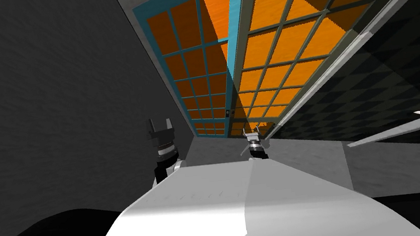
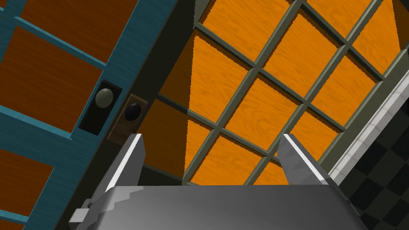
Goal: Pull the door open
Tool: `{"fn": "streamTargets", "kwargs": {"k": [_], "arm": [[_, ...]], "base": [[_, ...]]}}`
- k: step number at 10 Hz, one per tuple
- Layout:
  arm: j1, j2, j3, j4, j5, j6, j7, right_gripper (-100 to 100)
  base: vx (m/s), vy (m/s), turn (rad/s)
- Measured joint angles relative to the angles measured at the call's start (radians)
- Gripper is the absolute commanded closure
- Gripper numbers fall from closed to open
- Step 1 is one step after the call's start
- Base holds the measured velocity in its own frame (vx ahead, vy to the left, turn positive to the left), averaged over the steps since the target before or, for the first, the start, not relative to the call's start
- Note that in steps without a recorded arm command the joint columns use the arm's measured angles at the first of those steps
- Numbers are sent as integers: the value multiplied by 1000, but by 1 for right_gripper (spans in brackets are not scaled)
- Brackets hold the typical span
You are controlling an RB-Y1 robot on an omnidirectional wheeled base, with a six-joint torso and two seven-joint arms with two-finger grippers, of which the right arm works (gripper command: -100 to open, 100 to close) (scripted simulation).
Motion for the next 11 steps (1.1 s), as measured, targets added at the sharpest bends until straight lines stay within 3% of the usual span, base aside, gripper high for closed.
{"fn": "streamTargets", "kwargs": {"k": [11], "arm": [[-49, -37, 48, 233, -139, -65, -237, -100]], "base": [[102, -9, 73]]}}
